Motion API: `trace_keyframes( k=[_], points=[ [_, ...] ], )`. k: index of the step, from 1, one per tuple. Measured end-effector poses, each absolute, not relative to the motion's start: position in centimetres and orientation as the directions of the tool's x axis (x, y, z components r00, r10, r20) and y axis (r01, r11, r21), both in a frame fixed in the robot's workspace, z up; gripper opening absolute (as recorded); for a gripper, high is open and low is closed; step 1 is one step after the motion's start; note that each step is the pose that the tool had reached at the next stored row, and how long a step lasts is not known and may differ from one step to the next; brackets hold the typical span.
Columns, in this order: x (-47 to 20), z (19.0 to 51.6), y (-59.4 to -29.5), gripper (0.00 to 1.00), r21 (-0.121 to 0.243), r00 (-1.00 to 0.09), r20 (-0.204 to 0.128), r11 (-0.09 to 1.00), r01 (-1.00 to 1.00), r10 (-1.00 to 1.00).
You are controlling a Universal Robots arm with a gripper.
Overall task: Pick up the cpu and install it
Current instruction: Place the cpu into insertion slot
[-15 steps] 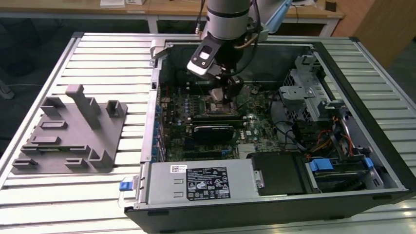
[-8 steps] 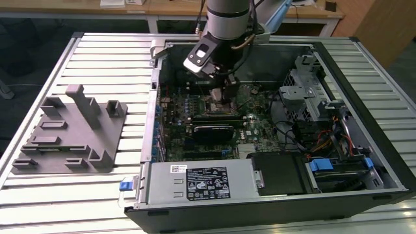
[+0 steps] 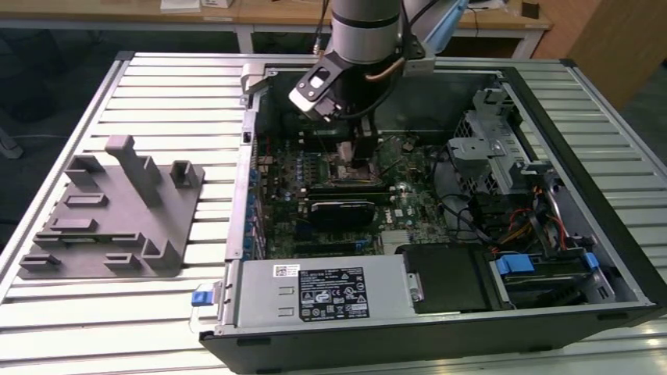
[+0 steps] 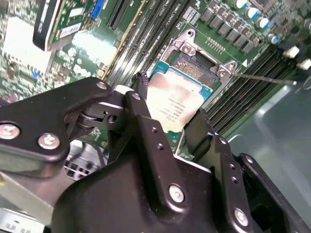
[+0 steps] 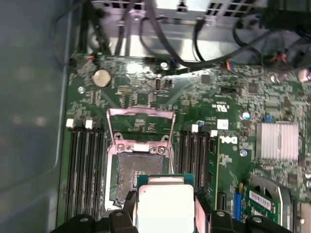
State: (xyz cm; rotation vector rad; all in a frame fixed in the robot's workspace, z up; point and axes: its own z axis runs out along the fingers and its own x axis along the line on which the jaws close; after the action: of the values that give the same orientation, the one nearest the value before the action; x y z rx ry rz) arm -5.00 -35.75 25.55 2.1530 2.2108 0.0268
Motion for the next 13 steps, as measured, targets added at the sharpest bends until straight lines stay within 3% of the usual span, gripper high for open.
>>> trace_keyframes(
  k=[6,13],
  points=[
    [-5.0,25.0,-35.8,0.55,0.051,0.000,-0.028,0.001,0.999,1.000],
    [-5.0,24.2,-35.6,0.55,0.051,-0.045,-0.028,0.047,0.998,0.999]
  ],
)
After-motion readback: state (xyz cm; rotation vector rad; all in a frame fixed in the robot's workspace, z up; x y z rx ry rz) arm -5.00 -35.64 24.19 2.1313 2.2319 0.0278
